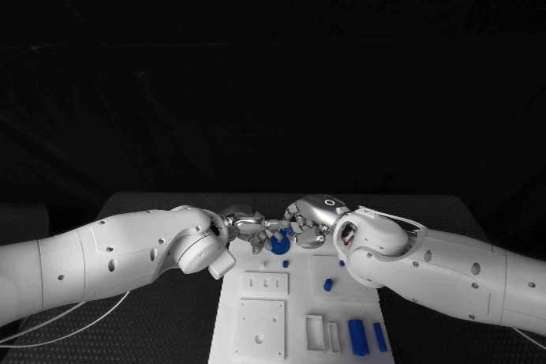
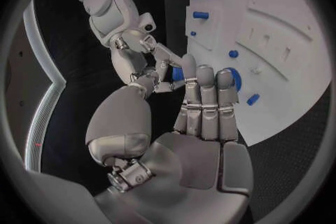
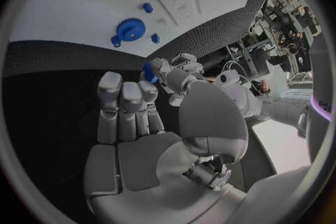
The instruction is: Assemble the parts on the task board
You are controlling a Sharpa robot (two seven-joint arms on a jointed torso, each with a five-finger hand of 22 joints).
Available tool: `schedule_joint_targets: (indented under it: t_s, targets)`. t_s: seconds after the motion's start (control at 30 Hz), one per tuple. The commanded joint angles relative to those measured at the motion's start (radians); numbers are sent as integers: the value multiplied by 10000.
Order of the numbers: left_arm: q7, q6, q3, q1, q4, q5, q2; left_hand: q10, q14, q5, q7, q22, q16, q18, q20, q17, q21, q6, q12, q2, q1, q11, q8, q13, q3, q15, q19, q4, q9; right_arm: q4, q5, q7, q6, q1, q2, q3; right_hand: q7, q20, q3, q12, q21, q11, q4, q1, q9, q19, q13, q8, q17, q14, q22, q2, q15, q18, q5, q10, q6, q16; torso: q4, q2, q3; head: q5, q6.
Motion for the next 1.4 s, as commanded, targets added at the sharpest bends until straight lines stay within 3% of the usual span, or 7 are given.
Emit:
schedule_joint_targets:
  t_s: [0.03,0.8,1.23,1.4]
  targets:
    - [-154,165,6,21,28,-186,48,-103,-77,-24,-20,197,56,-43,-630,-31,65,-61,107,51,163,4,-74,108,-54,-5,-77,98,-13,45,-196,-75,148,-1,44,1,-46,36,63,40,39,-118,-15,-22,6,10,10,22,10,10,99,-89,-90,511,-42,-30,1189,-44,-9,4,7,28,1]
    - [-93,251,7,21,31,-151,91,-506,-225,-15,-22,106,358,-60,-669,-310,356,1,584,862,1325,-3,-127,615,-1051,-12,-304,470,-19,184,-158,-22,300,-5,238,-21,-43,45,117,36,38,-116,-18,-34,2,17,13,14,7,15,94,-97,-88,511,-40,-29,1191,-49,-4,7,-7,44,-59]
    - [-18,216,8,21,2,18,129,-597,-299,48,-40,52,512,-79,-681,-511,457,136,669,1609,2180,-25,-153,709,-1548,-27,-421,364,-76,141,-72,17,379,-13,350,-70,-41,49,131,34,36,-114,-17,-44,1,18,14,10,5,16,92,-96,-86,511,-41,-29,1190,-52,-7,7,-3,48,-85]
    - [3,167,7,21,-44,149,133,-619,-331,280,-51,30,562,-86,-686,-581,480,189,680,1973,2545,-28,-164,723,-1594,-30,-471,188,-103,178,-30,34,412,-23,334,-81,-40,51,137,34,35,-113,-17,-49,0,18,15,8,4,16,91,-95,-85,511,-41,-29,1189,-54,-18,6,-3,50,-96]
